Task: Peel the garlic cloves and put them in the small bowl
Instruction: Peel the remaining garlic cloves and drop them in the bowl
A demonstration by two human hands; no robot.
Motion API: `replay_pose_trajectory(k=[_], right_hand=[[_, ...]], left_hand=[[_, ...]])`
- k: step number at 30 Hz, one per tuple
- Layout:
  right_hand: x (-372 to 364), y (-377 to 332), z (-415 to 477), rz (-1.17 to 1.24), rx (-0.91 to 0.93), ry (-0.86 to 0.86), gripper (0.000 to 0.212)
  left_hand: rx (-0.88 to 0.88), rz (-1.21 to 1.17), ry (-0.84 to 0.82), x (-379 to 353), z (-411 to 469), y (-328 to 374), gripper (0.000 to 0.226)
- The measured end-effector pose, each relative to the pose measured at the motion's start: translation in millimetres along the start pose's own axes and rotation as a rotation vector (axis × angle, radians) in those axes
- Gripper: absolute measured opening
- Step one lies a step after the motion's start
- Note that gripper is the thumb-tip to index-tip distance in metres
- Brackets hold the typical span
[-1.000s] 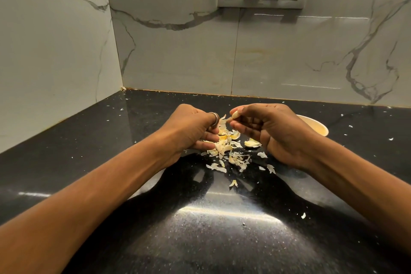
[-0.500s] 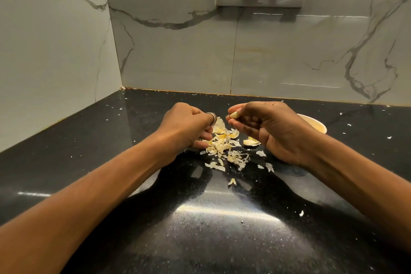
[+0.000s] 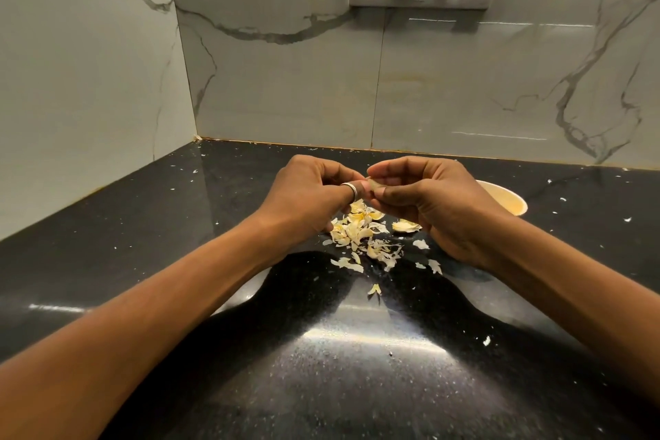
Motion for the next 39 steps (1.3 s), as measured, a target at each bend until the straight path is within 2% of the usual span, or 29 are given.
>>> replay_pose_trajectory(k=[7, 12, 20, 30, 39], right_hand=[[-2.2, -0.4, -1.7, -0.062, 0.065, -0.010, 0.032], [-0.1, 0.6, -1.3, -0.087, 0.058, 0.026, 0.019], [-1.0, 2.9, 0.0, 0.024, -0.007, 0.016, 0.025], [-2.0, 0.7, -2.5, 0.074, -0.044, 0.013, 0.022], [-2.4, 2.3, -1.4, 0.016, -0.007, 0.028, 0.024]], left_hand=[[-0.040, 0.010, 0.022, -0.4, 1.0, -2.0, 0.006], [-0.069, 0.036, 0.031, 0.4, 2.2, -1.9, 0.001], [-0.135, 0.087, 0.007, -2.0, 2.3, -1.6, 0.005], [-0.235, 0.149, 0.011, -2.9, 1.7, 1.8, 0.011], [-0.444, 0.260, 0.094, -5.5, -6.5, 7.6, 0.011]])
Point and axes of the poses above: each hand's wrist, its own z-axis towards the middle knuckle, its own x-axis out of the back of the hand, y = z × x, the point moved 4 cm from there along z, towards the middle knuckle, and after that the axes turned 14 degrees about y, right-handed, at the moved point
